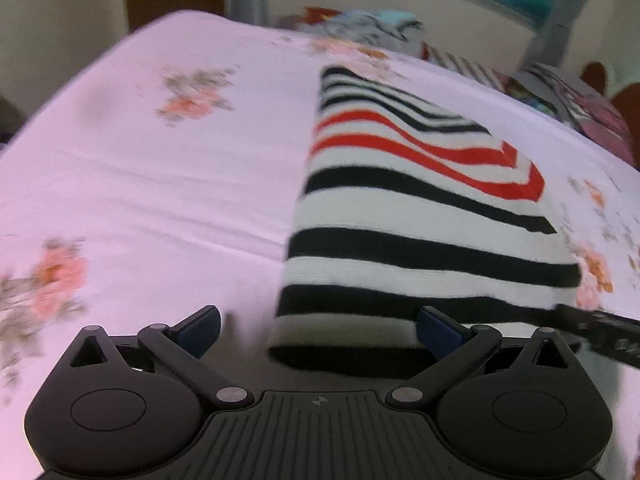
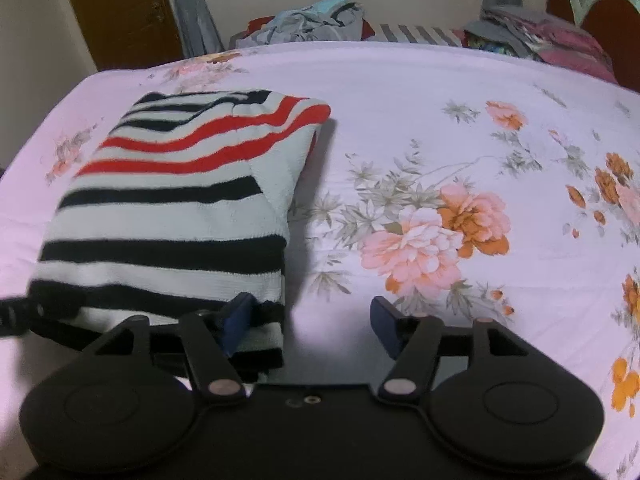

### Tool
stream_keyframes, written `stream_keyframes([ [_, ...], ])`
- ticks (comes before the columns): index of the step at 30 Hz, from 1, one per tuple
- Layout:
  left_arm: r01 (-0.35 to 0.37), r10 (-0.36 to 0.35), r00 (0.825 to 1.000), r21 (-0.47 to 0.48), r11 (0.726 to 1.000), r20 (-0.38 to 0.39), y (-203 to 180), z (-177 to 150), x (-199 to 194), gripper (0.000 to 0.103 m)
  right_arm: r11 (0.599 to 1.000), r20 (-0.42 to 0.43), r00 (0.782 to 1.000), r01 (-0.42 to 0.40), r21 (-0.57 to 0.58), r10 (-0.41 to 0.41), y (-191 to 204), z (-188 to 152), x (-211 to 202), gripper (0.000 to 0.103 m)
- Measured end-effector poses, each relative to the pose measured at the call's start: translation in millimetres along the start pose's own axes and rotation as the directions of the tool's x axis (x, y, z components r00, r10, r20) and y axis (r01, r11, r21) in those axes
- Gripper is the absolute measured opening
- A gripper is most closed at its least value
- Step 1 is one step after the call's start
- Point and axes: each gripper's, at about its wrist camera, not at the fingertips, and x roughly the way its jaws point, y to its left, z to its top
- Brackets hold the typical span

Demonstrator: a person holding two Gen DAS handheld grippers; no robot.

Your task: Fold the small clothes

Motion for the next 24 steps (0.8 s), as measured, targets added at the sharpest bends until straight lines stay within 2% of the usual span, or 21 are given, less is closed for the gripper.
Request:
stream_keyframes([
  [2, -0.016, 0.016, 1.0, 0.003, 1.0, 0.014, -0.8, -2.2, -14.1, 0.103, 1.0, 0.045, 0.999, -0.003, 0.004, 0.003, -0.8, -2.7, -18.9, 0.062],
  [7, -0.02, 0.021, 0.997, -0.01, 1.0, 0.073, -2.5, -12.5, -61.6, 0.103, 0.997, 0.102, 0.991, -0.08, -0.018, 0.081, -1.9, -21.8, -69.0, 0.062],
  [12, -0.076, 0.083, 0.974, -0.042, 0.996, 0.21, -2.8, -38.7, -127.1, 0.103, 0.985, 0.152, 0.977, -0.138, -0.103, 0.153, -1.1, -48.8, -123.6, 0.062],
  [15, -0.075, 0.087, 0.959, -0.057, 0.996, 0.268, -2.4, -58.3, -167.1, 0.103, 0.975, 0.167, 0.966, -0.176, -0.135, 0.198, -0.6, -63.3, -155.6, 0.064],
  [17, -0.061, 0.074, 0.951, -0.053, 0.997, 0.299, -1.6, -73.3, -192.3, 0.103, 0.968, 0.19, 0.955, -0.202, -0.149, 0.228, -2.1, -76.3, -183.7, 0.072],
  [20, -0.057, 0.069, 0.95, -0.047, 0.997, 0.303, -2.8, -93.6, -225.7, 0.103, 0.966, 0.237, 0.943, -0.197, -0.17, 0.234, -3.7, -93.5, -224.5, 0.081],
  [21, -0.066, 0.077, 0.95, -0.044, 0.997, 0.303, -3.3, -100.9, -237.4, 0.103, 0.966, 0.258, 0.939, -0.186, -0.178, 0.229, -3.5, -98.3, -237.1, 0.083],
  [23, -0.079, 0.088, 0.948, -0.041, 0.996, 0.305, -5.9, -113.4, -254.8, 0.103, 0.972, 0.314, 0.93, -0.134, -0.193, 0.191, -2.9, -108.9, -265.4, 0.096],
  [24, -0.086, 0.094, 0.947, -0.04, 0.995, 0.308, -6.5, -121.0, -265.6, 0.103, 0.974, 0.336, 0.926, -0.11, -0.197, 0.172, -2.8, -113.1, -276.3, 0.098],
])
